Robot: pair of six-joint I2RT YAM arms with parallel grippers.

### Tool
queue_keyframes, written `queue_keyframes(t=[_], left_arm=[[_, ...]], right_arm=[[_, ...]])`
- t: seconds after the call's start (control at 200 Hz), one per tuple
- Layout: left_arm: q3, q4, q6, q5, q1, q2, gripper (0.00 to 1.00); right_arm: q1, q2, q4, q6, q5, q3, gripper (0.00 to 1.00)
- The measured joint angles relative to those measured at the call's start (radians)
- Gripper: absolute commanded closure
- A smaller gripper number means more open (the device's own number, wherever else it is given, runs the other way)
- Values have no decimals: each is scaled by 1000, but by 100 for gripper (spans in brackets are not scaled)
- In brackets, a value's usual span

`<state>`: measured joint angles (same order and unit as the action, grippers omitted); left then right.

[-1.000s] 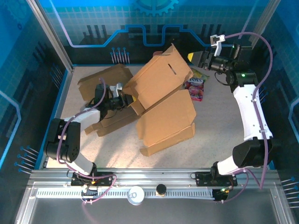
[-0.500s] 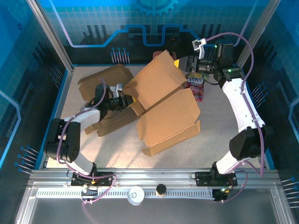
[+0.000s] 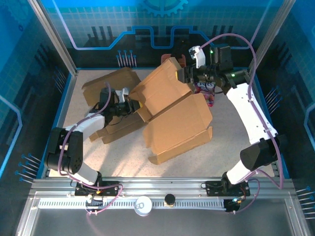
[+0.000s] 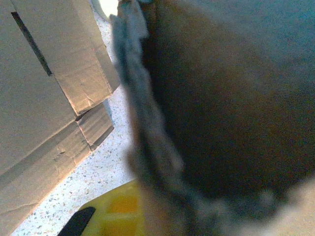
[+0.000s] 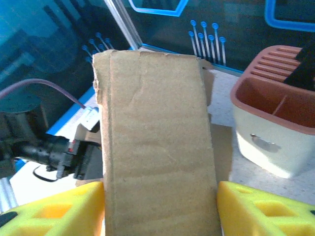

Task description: Fold the paper box

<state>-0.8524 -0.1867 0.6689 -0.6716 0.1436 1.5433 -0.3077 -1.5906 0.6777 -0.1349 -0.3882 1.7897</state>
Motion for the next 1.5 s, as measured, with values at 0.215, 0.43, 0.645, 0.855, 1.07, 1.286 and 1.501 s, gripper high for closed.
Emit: queue_keyframes(t=[0.215, 0.43, 0.645, 0.855, 1.07, 1.286, 1.501], left_arm=[[-13, 37, -31, 14, 13, -14, 100], [-36, 79, -52, 35, 19, -35, 100], [-47, 157, -70, 97, 28, -47, 100], [-110, 282, -86, 184, 58, -68, 100], [-175, 406, -93, 274, 80, -99, 100], [-235, 530, -93, 391, 122, -111, 100], [-291, 624, -88, 531, 177, -111, 100]], right_arm=[[-83, 2, 68, 88, 207, 53, 42], [-186, -18, 94, 162, 474, 84, 59], [-296, -65, 93, 222, 840, 84, 77], [-335, -92, 93, 230, 1039, 84, 86], [-346, -121, 94, 229, 1150, 84, 99], [-353, -150, 89, 192, 1257, 46, 100], [-356, -200, 118, 64, 1350, 39, 100]])
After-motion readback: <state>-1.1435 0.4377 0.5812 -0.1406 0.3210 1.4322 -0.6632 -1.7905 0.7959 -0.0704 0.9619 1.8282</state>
